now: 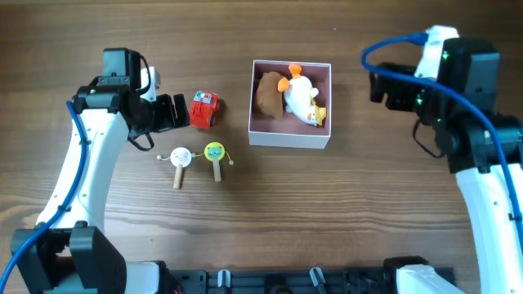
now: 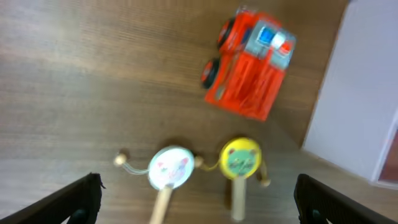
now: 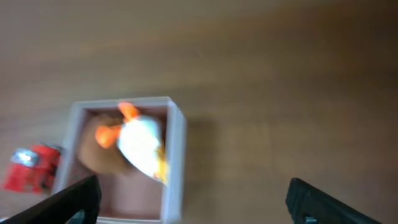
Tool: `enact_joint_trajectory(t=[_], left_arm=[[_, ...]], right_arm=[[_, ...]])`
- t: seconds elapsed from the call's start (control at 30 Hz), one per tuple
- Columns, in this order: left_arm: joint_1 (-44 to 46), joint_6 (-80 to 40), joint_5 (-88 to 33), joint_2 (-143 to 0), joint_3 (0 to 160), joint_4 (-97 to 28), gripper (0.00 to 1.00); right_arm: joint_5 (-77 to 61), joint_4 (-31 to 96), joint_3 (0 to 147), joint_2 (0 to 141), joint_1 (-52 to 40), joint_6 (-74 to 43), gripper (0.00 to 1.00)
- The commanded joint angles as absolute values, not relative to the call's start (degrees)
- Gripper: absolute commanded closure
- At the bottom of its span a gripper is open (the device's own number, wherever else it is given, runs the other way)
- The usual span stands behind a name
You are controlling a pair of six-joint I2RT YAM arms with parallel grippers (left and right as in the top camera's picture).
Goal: Pack container
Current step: 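Carry the duck into the box beside the bear and release, then lower the left gripper onto the red fire truck and grasp it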
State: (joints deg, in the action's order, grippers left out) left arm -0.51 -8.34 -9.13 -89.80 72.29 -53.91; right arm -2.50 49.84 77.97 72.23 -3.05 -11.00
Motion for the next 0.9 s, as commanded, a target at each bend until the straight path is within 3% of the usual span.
enact_joint_trajectory(t=[0.0,0.27,0.4,0.53,0.63,0.87], left_arm=[[-0.9,-15.3,-17.7,-89.8,73.4,-53.5,0.00],[1.1,-10.7,-20.9,-90.5,74.5,-46.6,0.00],[3.8,-7.6,-11.7,-92.9,80.3,-48.8,0.06],[8.1,-2.7,-1.1,-97.4,86.0,-52.2,0.06],[9.4,-0.1,-1.5,-102.8,88.2,-54.3,0.01],[9.5,1.5,-4.0,-113.4,88.5,-54.1,0.01]], right_arm=[[-2.0,53.8,75.6,74.8,-0.8,-11.1,0.02],[-2.3,58.1,75.2,83.5,-0.1,-15.3,0.00],[-2.6,57.6,75.2,88.0,-0.1,-15.2,0.00],[-2.6,58.2,75.2,90.8,-0.1,-15.2,0.00],[-2.6,58.7,75.2,91.6,-0.1,-15.3,0.00],[-2.6,59.1,75.2,91.6,-0.1,-15.2,0.00]])
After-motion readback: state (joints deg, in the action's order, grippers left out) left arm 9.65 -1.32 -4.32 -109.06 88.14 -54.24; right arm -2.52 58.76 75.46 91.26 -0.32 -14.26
